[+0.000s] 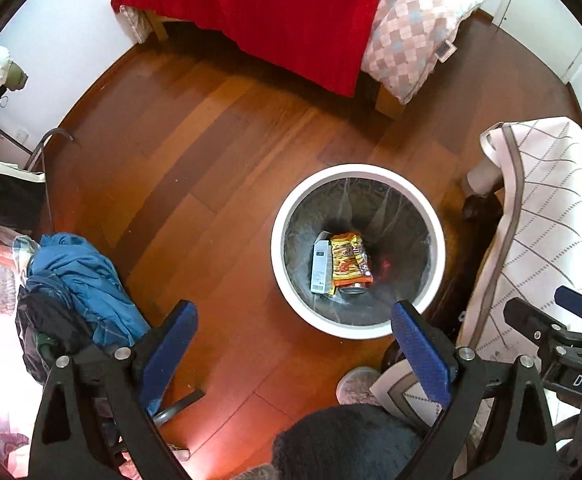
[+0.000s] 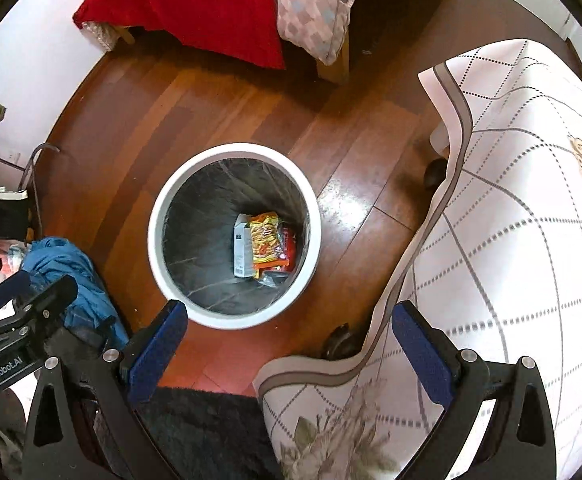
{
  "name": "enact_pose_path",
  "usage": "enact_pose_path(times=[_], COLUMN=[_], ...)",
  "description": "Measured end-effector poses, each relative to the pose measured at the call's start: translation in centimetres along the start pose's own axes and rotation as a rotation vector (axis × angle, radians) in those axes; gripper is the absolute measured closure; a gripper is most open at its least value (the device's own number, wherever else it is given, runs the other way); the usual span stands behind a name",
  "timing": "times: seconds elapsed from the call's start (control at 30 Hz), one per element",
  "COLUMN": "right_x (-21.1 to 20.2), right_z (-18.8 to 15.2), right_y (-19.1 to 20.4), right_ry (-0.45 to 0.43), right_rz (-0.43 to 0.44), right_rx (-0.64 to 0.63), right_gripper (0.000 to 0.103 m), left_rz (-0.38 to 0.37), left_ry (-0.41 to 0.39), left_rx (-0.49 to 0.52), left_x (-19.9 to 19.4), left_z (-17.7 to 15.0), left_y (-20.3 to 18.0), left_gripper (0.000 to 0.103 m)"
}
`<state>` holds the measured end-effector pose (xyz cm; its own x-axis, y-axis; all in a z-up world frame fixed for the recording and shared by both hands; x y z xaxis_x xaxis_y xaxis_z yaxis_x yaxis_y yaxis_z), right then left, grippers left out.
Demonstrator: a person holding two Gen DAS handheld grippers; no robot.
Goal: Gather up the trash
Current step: 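Move both tools back over the table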
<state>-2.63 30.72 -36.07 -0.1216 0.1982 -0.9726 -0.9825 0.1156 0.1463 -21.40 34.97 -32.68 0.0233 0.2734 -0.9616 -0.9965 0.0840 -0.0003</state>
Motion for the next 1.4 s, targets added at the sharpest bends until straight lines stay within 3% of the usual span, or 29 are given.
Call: enact_pose_path(times=[0.2, 0.53, 0.87, 1.1, 1.2, 1.4], right_x=[-3.5, -12.4, -20.0, -22.5, -22.4, -21.5], right_z=[-1.4, -4.6, -10.1, -16.5, -19.6, -25.0], right_y=[1.1, 1.7, -2.1, -11.0, -16.7, -31.4], right_ry=[-0.059, -0.230, -0.398, -0.409, -0.349, -0.211], right_rz=[0.011, 0.048, 0.170, 0.103, 0.025, -0.148], right_rx=[-0.013, -0.002, 0.114, 0.279, 0.343, 0.491], right_gripper=[0.000, 0.000, 0.000, 0.000, 0.000, 0.000], left_rz=[-0.022, -0.062, -0.115, -0.147, -0.165, -0.236], left_ry=[-0.069, -0.211, -0.267, -0.199, -0.173, -0.039], left_rx=[-0.015, 0.007, 0.085, 0.242, 0.304, 0.377], left_x=[-3.9, -11.2, -14.8, -12.2, -11.0, -8.8], left_z=[-1.2, -3.5, -7.3, -12.4, -14.4, -16.3], left_y=[0.2, -0.7, -7.2, -18.8, -24.8, -37.9], left_gripper=[0.004, 0.004, 0.004, 0.004, 0.004, 0.004])
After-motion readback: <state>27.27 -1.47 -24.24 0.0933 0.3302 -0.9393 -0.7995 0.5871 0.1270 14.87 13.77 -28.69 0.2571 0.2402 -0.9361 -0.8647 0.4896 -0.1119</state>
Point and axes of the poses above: each gripper's, at about its wrist camera, not at the fingertips, and x roughly the way its jaws point, y to its left, z to its top, the point moved 6 cm from there along x, roughly the way its jaws point, and after that the axes turned 14 degrees about -x, right-handed, at the moved point
